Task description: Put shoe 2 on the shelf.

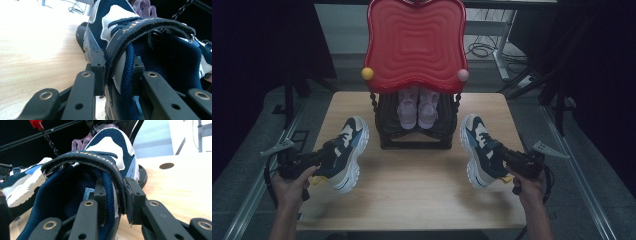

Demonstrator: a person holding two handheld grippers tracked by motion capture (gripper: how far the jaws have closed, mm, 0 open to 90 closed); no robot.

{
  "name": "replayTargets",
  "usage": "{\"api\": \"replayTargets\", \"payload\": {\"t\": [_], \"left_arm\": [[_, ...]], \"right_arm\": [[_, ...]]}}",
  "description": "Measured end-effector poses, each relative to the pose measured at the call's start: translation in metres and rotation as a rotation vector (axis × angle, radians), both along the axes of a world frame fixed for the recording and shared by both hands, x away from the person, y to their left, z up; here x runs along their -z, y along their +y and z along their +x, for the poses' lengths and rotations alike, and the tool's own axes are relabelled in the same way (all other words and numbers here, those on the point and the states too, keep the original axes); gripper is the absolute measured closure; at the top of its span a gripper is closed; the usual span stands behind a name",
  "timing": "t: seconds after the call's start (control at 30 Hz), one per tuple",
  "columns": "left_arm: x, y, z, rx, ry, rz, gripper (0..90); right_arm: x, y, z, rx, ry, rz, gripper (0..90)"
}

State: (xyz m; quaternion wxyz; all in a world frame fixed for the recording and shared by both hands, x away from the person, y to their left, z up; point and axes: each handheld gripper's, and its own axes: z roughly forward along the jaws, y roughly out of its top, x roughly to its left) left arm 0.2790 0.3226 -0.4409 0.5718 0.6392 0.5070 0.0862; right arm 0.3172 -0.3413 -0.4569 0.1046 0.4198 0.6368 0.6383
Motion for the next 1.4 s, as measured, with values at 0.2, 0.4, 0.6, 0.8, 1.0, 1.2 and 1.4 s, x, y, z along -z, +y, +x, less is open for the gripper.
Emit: {"api": "replayTargets", "payload": {"t": [0.2, 0.4, 0.6, 0.8, 1.0, 1.2, 1.4], "left_arm": [[-0.008, 0.001, 0.004, -0.013, -0.022, -0.005, 73.3], [-0.013, 0.004, 0.010, -0.028, -0.043, -0.024, 73.3], [-0.020, 0.009, 0.015, -0.041, -0.062, -0.036, 73.5], [-0.030, 0.012, 0.021, -0.050, -0.083, -0.063, 73.6], [-0.040, 0.011, 0.028, -0.058, -0.101, -0.057, 73.6], [-0.052, 0.010, 0.034, -0.058, -0.119, -0.049, 73.6], [-0.066, 0.009, 0.043, -0.053, -0.141, -0.072, 73.6]], "right_arm": [[-0.011, -0.004, 0.007, 0.019, -0.025, 0.010, 73.6], [-0.023, -0.004, 0.013, 0.030, -0.043, 0.020, 73.6], [-0.039, -0.005, 0.019, 0.043, -0.071, 0.032, 73.6], [-0.055, -0.007, 0.024, 0.050, -0.088, 0.048, 73.6], [-0.070, -0.007, 0.028, 0.062, -0.105, 0.049, 73.6], [-0.080, -0.008, 0.032, 0.073, -0.113, 0.056, 73.6], [-0.088, -0.010, 0.040, 0.083, -0.120, 0.088, 73.6]]}}
